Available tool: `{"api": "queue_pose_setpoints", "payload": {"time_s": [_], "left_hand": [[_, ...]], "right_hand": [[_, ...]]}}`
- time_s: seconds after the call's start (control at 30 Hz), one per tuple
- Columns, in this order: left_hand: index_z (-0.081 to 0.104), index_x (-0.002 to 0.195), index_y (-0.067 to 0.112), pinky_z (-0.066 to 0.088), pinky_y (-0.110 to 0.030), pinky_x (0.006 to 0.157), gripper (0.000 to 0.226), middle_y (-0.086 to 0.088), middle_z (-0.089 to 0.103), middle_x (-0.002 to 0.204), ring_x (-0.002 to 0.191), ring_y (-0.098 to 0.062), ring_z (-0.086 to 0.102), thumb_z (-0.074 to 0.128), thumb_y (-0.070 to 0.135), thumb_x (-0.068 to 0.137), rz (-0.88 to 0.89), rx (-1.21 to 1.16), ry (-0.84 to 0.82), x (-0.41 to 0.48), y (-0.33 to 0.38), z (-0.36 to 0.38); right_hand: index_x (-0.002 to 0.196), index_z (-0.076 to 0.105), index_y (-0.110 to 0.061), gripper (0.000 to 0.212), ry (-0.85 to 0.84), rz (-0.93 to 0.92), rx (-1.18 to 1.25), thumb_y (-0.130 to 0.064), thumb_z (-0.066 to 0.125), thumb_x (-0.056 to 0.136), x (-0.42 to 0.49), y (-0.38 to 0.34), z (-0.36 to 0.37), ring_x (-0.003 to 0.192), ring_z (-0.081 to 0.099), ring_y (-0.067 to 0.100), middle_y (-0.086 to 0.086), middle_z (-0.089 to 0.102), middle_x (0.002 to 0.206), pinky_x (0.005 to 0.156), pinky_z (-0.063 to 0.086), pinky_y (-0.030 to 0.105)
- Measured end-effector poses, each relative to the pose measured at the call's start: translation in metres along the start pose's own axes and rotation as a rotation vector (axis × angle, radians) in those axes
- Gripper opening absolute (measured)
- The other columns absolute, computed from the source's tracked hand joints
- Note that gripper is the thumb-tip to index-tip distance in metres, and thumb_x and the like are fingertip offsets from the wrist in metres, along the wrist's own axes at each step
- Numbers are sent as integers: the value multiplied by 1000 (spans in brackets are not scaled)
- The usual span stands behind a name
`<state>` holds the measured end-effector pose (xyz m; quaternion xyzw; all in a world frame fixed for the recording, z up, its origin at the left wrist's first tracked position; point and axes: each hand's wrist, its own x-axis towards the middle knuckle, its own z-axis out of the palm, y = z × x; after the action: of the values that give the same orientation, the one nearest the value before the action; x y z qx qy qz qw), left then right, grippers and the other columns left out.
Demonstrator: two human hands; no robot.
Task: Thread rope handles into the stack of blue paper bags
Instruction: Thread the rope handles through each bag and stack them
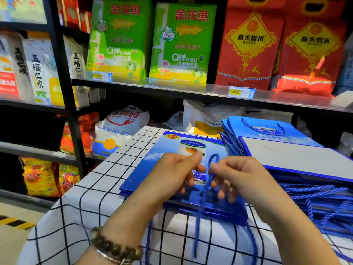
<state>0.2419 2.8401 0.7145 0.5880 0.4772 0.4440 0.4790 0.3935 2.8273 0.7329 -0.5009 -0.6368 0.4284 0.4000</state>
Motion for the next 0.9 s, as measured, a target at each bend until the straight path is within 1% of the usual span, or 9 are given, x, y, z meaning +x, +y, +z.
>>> {"api": "queue_pose_setpoints", "payload": {"time_s": [0.13, 0.23, 0.3, 0.43, 0.53, 0.63, 0.73, 0.8, 0.9], "left_hand": [[67, 69, 8, 30, -12, 43, 27, 6, 44, 48, 43, -4, 36, 66, 32, 81, 50, 266, -129, -9, -3, -14], [62, 60, 8, 32, -12, 44, 27, 5, 47, 47, 42, -5, 39, 66, 22, 82, 51, 319, -90, -6, -2, -24], [62, 59, 12, 33, -11, 40, 26, 7, 52, 44, 37, -3, 41, 65, 20, 83, 36, 248, -11, 0, 2, -34], [68, 71, 8, 34, -12, 39, 19, 6, 55, 45, 35, -4, 40, 63, 20, 85, 23, 138, 59, 11, 9, -50], [69, 71, 10, 35, -13, 40, 20, 5, 57, 49, 37, -4, 42, 61, 19, 87, 19, 112, 68, 17, 8, -55], [69, 79, 13, 41, -13, 45, 17, 4, 64, 58, 44, -4, 52, 58, 22, 88, 25, 108, 59, 17, 4, -63], [65, 89, 30, 47, -10, 64, 6, 10, 71, 81, 68, 3, 64, 65, 27, 83, 75, 320, 8, 6, -9, -81], [62, 96, 38, 43, -8, 80, 25, 18, 66, 98, 91, 9, 59, 74, 34, 75, 104, 575, -35, -6, -21, -94], [60, 110, 40, 39, -11, 88, 45, 22, 58, 111, 103, 7, 51, 75, 46, 68, 125, 919, -50, -19, -32, -102]], "right_hand": [[74, 63, -6, 20, 58, 2, 201, -15, 54, 89, 17, -7, 6, 40, 53, 11, 6, 62, 55, 37, 42, 18], [77, 62, -5, 21, 55, 19, 258, -18, 53, 91, 26, -8, 14, 38, 51, 11, 6, 61, 55, 36, 41, 18], [81, 64, -5, 21, -16, 39, 126, -23, 55, 90, 28, -7, 20, 39, 49, 11, 4, 62, 58, 37, 38, 19], [67, 65, -15, 20, -239, 38, -197, -27, 64, 83, 27, -2, 42, 42, 46, 6, -5, 62, 56, 38, 33, 15], [61, 60, -14, 24, -262, 27, -265, -23, 67, 82, 33, 0, 54, 35, 41, 2, -9, 52, 38, 36, 31, 12], [60, 60, -11, 23, -220, 4, -215, -17, 67, 81, 39, 1, 60, 37, 47, 4, -6, 54, 42, 38, 36, 16], [75, 66, -3, 6, -170, 25, -19, -3, 65, 81, 45, 2, 64, 44, 56, 10, 5, 61, 58, 43, 45, 17], [77, 65, -6, 10, -174, 36, 26, 3, 64, 80, 48, 4, 68, 48, 60, 11, 7, 62, 60, 49, 51, 17], [69, 60, -14, 20, -168, 15, 4, 2, 67, 78, 50, 7, 77, 50, 63, 12, 7, 63, 59, 55, 54, 21]]}}
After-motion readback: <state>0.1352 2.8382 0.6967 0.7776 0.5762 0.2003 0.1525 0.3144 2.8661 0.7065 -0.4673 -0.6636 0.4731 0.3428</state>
